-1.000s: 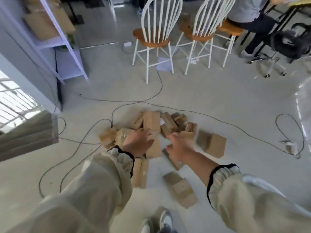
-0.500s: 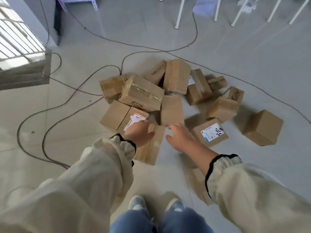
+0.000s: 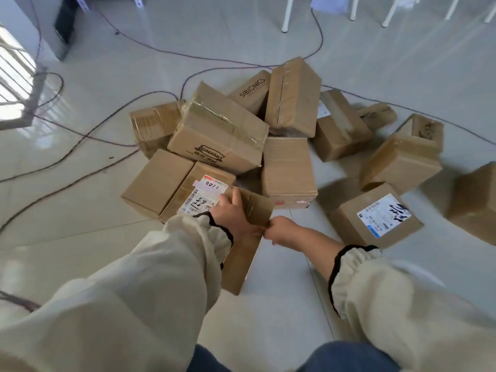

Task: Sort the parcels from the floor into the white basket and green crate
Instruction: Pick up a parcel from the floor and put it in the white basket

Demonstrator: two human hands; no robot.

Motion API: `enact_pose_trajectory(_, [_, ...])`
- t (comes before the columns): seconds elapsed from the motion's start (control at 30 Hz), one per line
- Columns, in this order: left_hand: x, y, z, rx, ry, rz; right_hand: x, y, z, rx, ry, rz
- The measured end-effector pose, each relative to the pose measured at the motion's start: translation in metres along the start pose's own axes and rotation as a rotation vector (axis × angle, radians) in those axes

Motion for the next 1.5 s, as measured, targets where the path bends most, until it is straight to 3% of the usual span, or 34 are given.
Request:
enact_pose_trajectory(0.27, [0.009, 0.016, 0.007, -0.062, -0.112, 0.046, -0.005, -0.014, 0.014, -0.002, -0.078, -0.053])
enact_pose_trajectory(0.4, [0.019, 0.012, 0.009, -0.176, -0.129, 0.018, -0.009, -0.028, 0.013, 0.167, -0.100, -0.089])
enact_pose_trajectory(0.5, [0.025, 0.022, 0.007, -0.461, -0.104, 0.144, -0.009, -0.049, -0.013, 0.271, -0.043, -0.254])
enact_pose_trajectory(0.6, [0.021, 0.038, -0.002, -0.940, -0.091, 0.300, -0.012, -0.067, -0.068, 0.387, 0.238, -0.449])
enact_pose_trajectory(0.7, [0.017, 0.051, -0.002, -1.077, -0.104, 0.371, -0.012, -0.040, -0.103, 0.673, 0.460, -0.217])
enact_pose_trajectory(0.8, [0.017, 0.065, 0.001, -1.161, -0.161, 0.454, -0.004, -0.021, -0.101, 0.910, 0.413, -0.041])
enact_pose_trajectory(0.87, [0.019, 0.071, 0.003, -1.202, -0.172, 0.497, 0.001, -0.022, -0.098, 0.877, 0.370, -0.040])
enact_pose_trajectory(1.23, [0.032, 0.063, 0.025, -0.815, -0.050, 0.246, 0.006, -0.023, -0.085, 0.825, 0.312, -0.015])
enact_pose_trajectory(1.4, [0.030, 0.061, 0.027, -0.758, -0.045, 0.228, 0.007, -0.023, -0.089, 0.814, 0.289, -0.001])
enact_pose_trajectory(1.5, [0.025, 0.066, 0.031, -0.753, -0.085, 0.301, 0.006, -0.019, -0.098, 0.775, 0.317, 0.041])
Point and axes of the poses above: each hand's wrist, its own x-axis towards the middle knuckle, its own y-axis out of the palm, z = x × y, the point moved 8 cm from there along x, towards the middle knuckle, and after that the axes turned 1 degree about x, right-handed, at the moved point
